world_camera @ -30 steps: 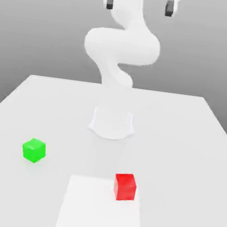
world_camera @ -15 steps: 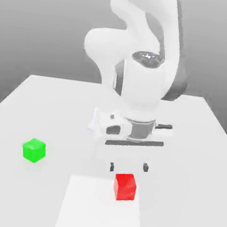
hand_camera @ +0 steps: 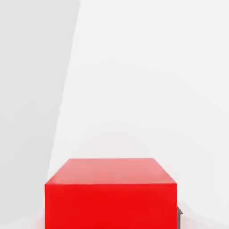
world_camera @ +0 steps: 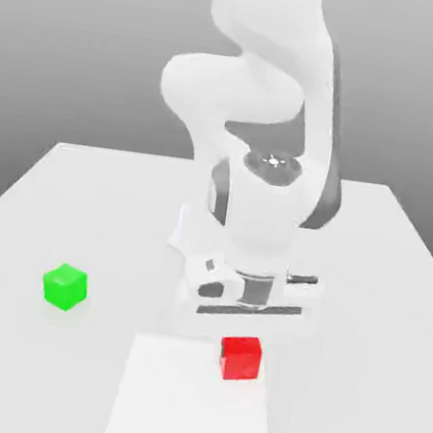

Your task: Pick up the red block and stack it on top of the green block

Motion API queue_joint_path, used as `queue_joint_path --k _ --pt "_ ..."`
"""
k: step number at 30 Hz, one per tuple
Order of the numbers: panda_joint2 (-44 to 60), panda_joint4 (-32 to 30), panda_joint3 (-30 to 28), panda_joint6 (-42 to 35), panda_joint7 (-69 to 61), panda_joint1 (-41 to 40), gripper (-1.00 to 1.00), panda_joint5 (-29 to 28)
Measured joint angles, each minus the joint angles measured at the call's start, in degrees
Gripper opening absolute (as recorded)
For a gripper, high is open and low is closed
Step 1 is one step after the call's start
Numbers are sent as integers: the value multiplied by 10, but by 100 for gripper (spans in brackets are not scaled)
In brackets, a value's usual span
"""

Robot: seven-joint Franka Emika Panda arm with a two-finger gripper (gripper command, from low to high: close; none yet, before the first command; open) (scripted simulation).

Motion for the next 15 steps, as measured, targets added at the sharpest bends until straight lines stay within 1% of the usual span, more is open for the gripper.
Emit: queue_joint_path --k 3,4,15 --pt "-61 -9 3 -53 -9 0 -100 12" --pt "-75 -11 -5 -63 -15 -12 -100 7" --pt "-164 -30 -127 -123 -132 -156 -100 -82"
